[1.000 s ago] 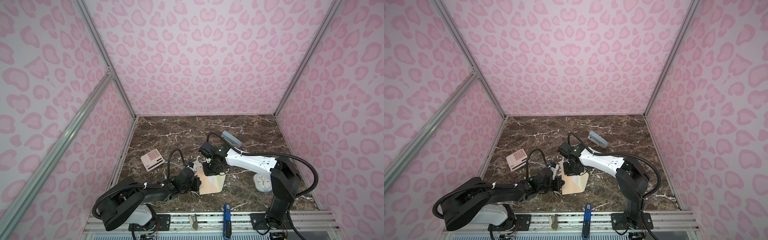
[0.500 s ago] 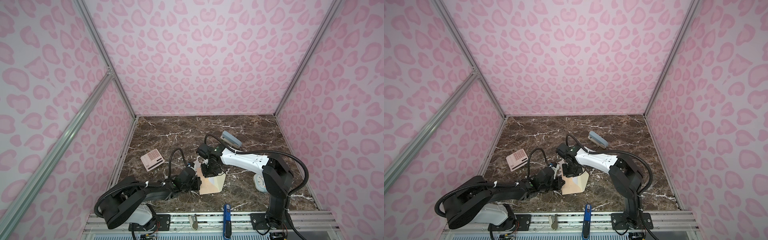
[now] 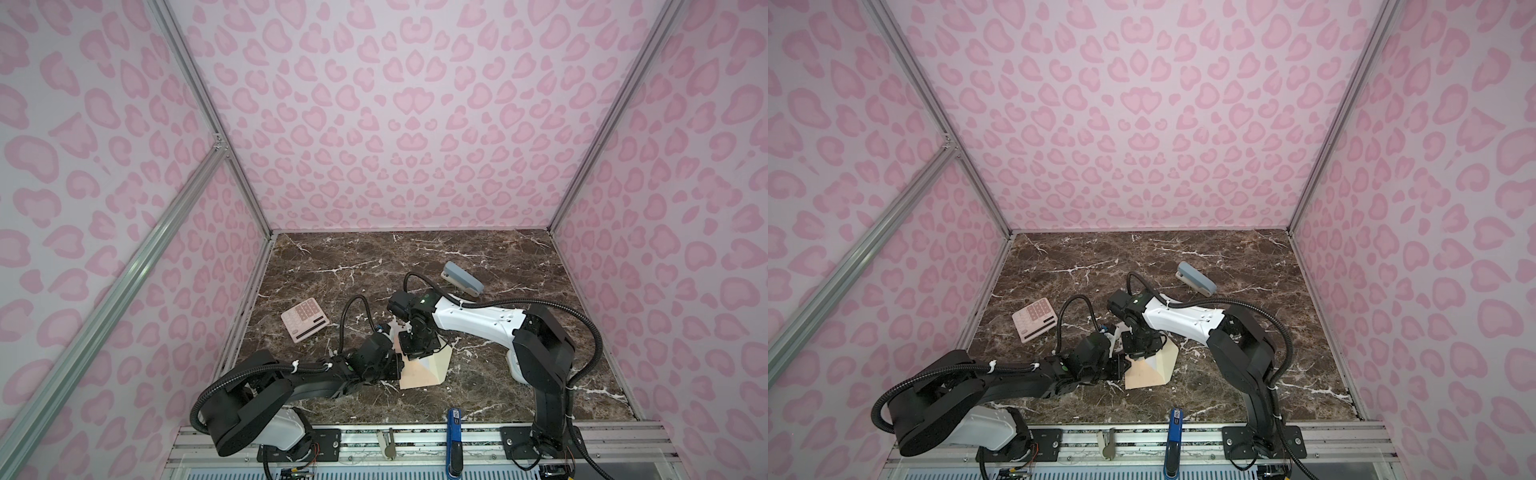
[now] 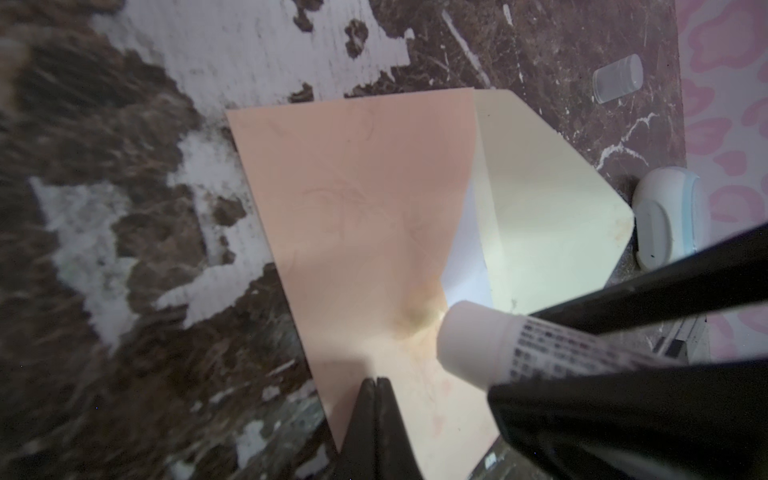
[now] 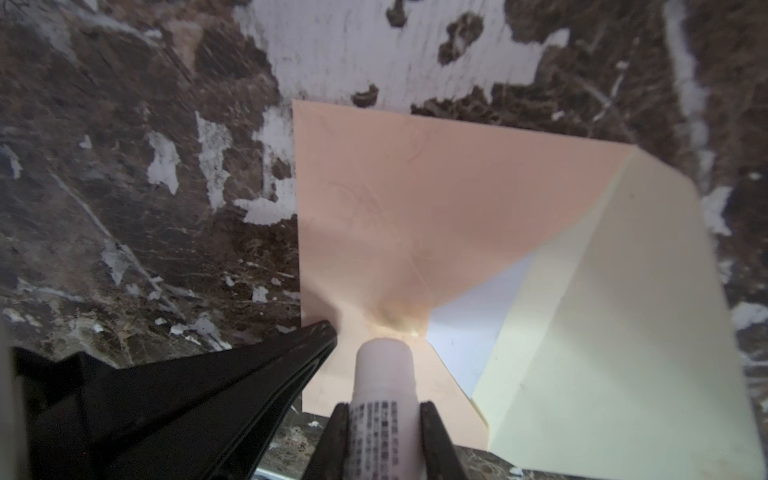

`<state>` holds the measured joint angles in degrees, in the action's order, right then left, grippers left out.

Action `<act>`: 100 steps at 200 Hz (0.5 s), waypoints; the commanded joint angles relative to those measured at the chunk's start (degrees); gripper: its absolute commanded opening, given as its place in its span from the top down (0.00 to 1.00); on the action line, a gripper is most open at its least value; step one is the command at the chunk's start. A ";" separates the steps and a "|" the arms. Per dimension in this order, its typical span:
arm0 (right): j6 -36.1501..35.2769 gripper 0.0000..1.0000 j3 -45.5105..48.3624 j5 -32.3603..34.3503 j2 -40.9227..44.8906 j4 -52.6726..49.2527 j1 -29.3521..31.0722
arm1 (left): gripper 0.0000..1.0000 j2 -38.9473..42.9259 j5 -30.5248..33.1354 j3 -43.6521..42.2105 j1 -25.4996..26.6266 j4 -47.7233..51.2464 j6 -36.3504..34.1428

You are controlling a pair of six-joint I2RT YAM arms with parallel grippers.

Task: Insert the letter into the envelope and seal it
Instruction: 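Lower the glue stick onto the envelope flap while the left gripper holds the envelope, then press and rub the glue stick along the flap crease with the right gripper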

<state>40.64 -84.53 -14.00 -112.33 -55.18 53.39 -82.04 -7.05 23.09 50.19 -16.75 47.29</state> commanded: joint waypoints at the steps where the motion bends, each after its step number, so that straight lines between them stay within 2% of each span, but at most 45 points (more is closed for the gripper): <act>1: -0.70 0.92 -0.11 0.07 -1.13 -1.68 0.12 | 0.96 -0.60 -0.41 0.20 0.00 1.02 -0.09; 100: -0.76 0.92 -2.13 0.78 -2.56 -2.51 -0.04 | 0.96 -0.60 -0.84 -0.56 -0.01 0.38 0.26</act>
<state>39.90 -86.56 -13.96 -114.50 -56.84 53.47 -82.54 -7.51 22.92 50.19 -18.02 47.29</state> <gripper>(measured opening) 0.251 0.049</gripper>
